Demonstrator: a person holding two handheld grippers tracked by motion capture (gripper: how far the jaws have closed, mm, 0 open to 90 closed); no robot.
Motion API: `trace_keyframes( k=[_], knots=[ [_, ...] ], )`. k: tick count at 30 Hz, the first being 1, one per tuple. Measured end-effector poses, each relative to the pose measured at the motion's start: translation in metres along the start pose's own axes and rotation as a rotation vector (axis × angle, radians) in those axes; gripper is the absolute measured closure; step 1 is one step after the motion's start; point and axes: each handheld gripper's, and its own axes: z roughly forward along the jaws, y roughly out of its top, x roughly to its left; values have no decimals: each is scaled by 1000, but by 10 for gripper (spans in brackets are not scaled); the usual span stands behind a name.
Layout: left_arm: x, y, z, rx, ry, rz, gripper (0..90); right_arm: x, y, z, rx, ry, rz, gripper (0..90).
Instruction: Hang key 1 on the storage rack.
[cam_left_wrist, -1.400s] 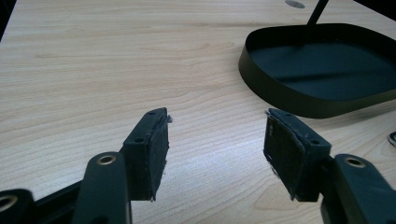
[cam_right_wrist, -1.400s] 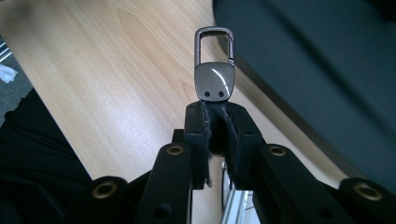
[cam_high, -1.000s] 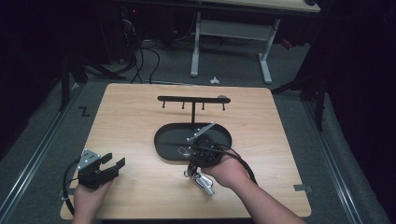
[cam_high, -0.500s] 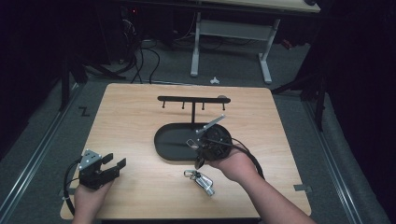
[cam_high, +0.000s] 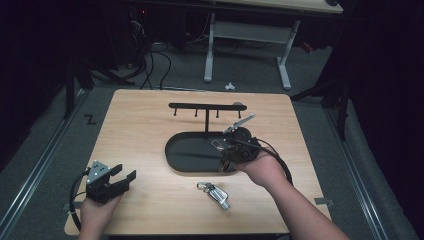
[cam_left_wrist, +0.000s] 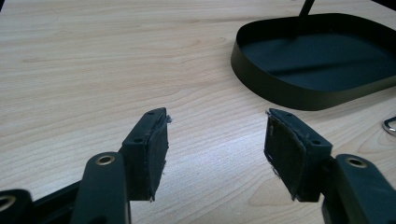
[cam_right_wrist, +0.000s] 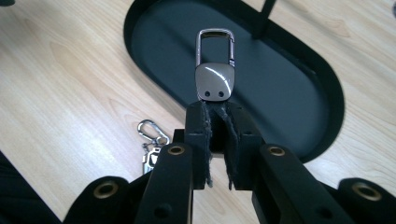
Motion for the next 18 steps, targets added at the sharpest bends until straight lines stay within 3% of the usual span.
trace_keyframes(
  k=[11,18],
  knots=[
    [-12,-1,4,22,1,67,391,-16,0,-4,-1,-23,21,810],
    [-15,-2,6,33,-4,87,387,-23,4,-3,-3,-30,38,811]
  ],
)
